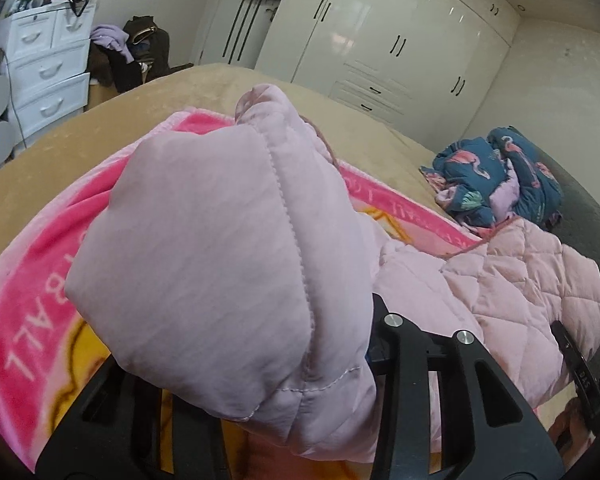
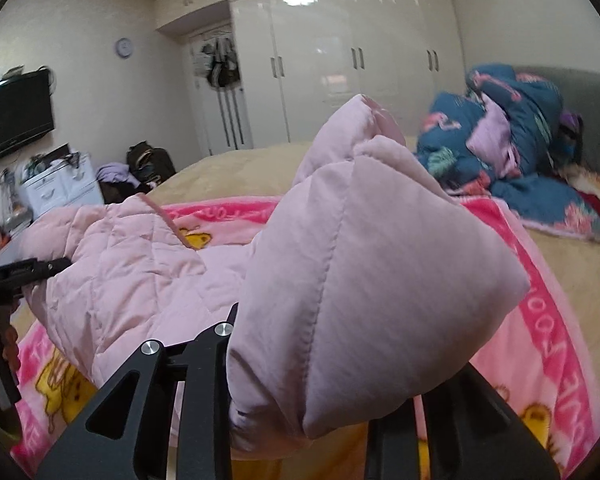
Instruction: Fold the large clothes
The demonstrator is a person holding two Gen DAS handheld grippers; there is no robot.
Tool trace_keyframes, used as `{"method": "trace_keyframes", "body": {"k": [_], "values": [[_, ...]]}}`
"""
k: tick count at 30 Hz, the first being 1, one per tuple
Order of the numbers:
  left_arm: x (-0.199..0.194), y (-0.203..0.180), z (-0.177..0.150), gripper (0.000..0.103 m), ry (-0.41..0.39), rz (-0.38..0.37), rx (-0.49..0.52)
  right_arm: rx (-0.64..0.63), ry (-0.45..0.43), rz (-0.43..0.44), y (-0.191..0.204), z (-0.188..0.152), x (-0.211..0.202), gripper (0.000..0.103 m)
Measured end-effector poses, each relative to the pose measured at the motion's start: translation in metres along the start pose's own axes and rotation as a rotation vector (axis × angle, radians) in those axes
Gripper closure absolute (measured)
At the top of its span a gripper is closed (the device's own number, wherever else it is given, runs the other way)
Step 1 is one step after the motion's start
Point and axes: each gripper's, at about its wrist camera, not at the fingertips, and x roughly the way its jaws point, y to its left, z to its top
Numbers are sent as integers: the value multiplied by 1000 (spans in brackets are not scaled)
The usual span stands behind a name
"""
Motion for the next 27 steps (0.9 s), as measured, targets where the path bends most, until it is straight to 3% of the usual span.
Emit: {"method": "trace_keyframes", "body": {"k": [10,27], "values": [[-39,12,-31,73,14,2,26,-61,-2,10,15,-22,-45,78],[-79,15,-79,72,36,11,78,21,12,32,3,-74,-98,78]]}}
